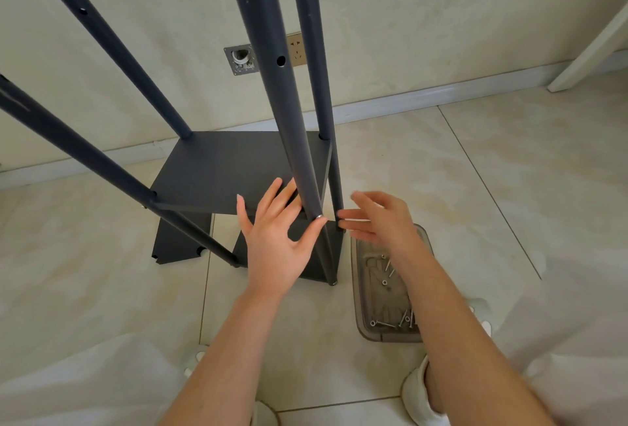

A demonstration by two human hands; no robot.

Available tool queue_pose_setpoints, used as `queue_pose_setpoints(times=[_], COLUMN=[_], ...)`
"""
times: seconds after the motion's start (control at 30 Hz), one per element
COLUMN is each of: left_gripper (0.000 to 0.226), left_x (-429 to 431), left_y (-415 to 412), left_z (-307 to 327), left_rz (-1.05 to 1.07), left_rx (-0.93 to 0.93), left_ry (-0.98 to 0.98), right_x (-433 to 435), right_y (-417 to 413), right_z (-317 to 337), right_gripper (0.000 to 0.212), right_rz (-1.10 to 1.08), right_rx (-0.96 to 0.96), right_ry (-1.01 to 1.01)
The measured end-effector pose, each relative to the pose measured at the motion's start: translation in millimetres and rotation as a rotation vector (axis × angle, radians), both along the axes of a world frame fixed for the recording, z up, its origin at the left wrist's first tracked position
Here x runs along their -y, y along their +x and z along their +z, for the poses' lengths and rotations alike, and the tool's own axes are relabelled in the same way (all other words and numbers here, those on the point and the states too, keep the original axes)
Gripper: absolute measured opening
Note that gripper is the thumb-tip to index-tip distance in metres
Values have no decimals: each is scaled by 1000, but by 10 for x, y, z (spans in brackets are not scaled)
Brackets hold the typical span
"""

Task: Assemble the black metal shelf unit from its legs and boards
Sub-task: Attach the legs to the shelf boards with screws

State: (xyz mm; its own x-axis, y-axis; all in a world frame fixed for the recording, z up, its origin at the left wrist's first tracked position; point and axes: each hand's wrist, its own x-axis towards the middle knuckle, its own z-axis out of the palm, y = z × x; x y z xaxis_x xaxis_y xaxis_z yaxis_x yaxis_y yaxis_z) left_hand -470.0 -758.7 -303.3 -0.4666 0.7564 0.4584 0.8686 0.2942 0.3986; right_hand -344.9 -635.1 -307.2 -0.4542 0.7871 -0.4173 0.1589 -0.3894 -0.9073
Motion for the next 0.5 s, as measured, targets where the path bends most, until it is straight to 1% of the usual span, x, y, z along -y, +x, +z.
queue_pose_setpoints(times=[0.07,0.13,0.23,0.3,0.37,0.43,0.5], left_gripper=[46,44,43,43,43,43,43], left_x=[-4,-3,8,15,19,21,34], left_y=[-9,0,16,24,33,36,27], left_z=[-13,-30,-72,-101,-107,-99,-109], left_rz=[-1,1,10,19,25,28,21], left_rx=[3,0,-30,-62,-73,-65,-59], left_ry=[13,22,40,42,37,23,2], right_x=[-54,-59,-14,10,31,45,62], right_y=[165,303,411,450,476,478,444], right_z=[-360,-788,-1400,-1697,-1893,-2022,-2108], right_gripper=[16,17,20,24,21,19,22], right_rz=[-146,-192,-124,-30,64,113,124], right_rx=[87,210,409,586,714,736,717], right_ry=[-54,-121,-150,-82,-10,-14,-22])
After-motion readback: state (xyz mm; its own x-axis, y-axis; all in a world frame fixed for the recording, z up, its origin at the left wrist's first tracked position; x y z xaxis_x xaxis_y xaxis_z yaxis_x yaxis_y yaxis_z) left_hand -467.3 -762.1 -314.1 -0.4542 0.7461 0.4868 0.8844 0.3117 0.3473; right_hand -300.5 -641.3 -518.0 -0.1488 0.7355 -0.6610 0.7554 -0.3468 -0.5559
